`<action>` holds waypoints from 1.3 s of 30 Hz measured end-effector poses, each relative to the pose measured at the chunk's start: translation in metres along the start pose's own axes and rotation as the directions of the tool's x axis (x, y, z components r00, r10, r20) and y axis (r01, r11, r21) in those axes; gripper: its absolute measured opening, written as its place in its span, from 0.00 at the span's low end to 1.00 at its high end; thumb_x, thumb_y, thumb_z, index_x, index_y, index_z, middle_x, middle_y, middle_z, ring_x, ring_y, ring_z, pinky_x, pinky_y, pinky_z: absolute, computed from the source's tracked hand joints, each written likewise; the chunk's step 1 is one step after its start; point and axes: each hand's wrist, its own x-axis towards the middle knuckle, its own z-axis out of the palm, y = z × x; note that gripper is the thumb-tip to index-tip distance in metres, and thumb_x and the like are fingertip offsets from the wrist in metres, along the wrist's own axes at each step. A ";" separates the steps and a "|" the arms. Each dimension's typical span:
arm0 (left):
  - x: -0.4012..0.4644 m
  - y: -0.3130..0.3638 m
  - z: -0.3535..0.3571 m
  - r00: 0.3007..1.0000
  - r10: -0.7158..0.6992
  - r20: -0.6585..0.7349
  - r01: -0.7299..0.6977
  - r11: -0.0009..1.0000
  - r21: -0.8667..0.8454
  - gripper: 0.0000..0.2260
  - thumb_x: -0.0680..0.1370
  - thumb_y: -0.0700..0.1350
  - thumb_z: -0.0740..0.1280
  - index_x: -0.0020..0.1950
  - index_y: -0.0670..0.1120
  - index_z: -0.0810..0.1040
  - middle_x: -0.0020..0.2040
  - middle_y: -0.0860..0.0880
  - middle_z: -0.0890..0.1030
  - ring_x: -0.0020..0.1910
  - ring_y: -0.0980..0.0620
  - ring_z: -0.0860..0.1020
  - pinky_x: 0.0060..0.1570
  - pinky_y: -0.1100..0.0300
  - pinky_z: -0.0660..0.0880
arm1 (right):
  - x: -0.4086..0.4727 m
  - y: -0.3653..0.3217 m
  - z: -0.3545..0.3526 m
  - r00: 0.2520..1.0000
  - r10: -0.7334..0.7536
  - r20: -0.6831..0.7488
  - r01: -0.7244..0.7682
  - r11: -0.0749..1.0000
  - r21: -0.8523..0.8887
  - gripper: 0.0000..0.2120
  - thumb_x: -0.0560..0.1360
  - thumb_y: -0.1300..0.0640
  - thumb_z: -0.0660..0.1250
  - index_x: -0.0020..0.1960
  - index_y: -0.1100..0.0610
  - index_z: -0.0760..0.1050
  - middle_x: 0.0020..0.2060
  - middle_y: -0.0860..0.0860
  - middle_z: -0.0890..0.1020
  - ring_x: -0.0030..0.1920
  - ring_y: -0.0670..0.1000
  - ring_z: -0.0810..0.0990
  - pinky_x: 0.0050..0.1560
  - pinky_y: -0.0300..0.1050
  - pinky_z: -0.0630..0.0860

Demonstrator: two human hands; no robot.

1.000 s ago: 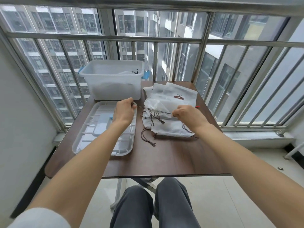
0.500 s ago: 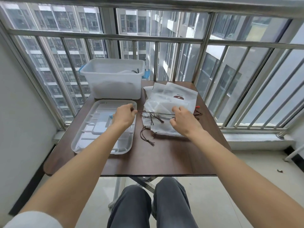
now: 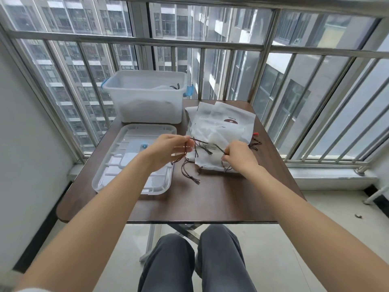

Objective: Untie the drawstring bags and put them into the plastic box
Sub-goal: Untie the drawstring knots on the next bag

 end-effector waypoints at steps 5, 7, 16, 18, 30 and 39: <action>0.000 -0.008 0.012 0.995 0.009 0.095 0.019 0.958 -0.286 0.09 0.78 0.45 0.63 0.43 0.47 0.83 0.43 0.53 0.82 0.48 0.54 0.78 0.54 0.55 0.72 | -0.006 -0.005 -0.010 0.996 -0.045 0.082 0.016 0.948 0.319 0.12 0.76 0.51 0.66 0.47 0.57 0.83 0.32 0.51 0.76 0.34 0.44 0.70 0.44 0.41 0.65; 0.002 -0.009 0.017 0.996 0.032 0.083 -0.009 0.964 -0.267 0.08 0.76 0.47 0.65 0.46 0.49 0.84 0.48 0.55 0.82 0.51 0.55 0.77 0.53 0.56 0.72 | -0.012 -0.009 -0.014 0.989 -0.045 0.142 -0.044 0.822 0.568 0.12 0.76 0.52 0.65 0.47 0.59 0.83 0.36 0.47 0.78 0.39 0.44 0.74 0.44 0.39 0.69; 0.009 -0.006 0.035 0.992 0.124 0.032 -0.110 0.953 -0.281 0.10 0.76 0.49 0.64 0.55 0.51 0.80 0.57 0.57 0.80 0.55 0.56 0.74 0.54 0.61 0.66 | -0.023 -0.022 -0.019 0.953 -0.236 0.189 -0.187 0.030 0.982 0.11 0.79 0.57 0.58 0.51 0.57 0.78 0.47 0.48 0.83 0.39 0.43 0.81 0.34 0.32 0.72; 0.009 -0.007 0.038 0.991 0.133 0.020 -0.120 0.944 -0.308 0.10 0.78 0.48 0.63 0.55 0.50 0.80 0.55 0.57 0.80 0.54 0.57 0.74 0.52 0.62 0.66 | -0.024 -0.025 -0.018 0.951 -0.256 0.176 -0.177 0.017 0.984 0.10 0.79 0.58 0.58 0.51 0.58 0.78 0.45 0.47 0.84 0.39 0.43 0.81 0.31 0.31 0.72; 0.011 -0.002 0.040 0.985 0.152 0.076 -0.132 0.966 -0.221 0.13 0.79 0.42 0.60 0.58 0.56 0.78 0.61 0.57 0.79 0.58 0.58 0.75 0.62 0.57 0.64 | -0.029 -0.029 -0.011 0.936 -0.274 0.221 -0.143 0.277 0.950 0.11 0.79 0.61 0.59 0.43 0.61 0.78 0.38 0.53 0.80 0.38 0.46 0.79 0.42 0.33 0.77; 0.001 0.005 0.038 0.977 0.211 -0.013 -0.210 0.976 0.061 0.22 0.75 0.31 0.58 0.65 0.48 0.75 0.62 0.53 0.78 0.58 0.61 0.72 0.46 0.75 0.68 | -0.027 -0.013 -0.016 0.869 -0.414 -0.269 0.440 0.897 0.039 0.10 0.76 0.58 0.65 0.46 0.62 0.83 0.59 0.57 0.70 0.60 0.52 0.71 0.59 0.30 0.59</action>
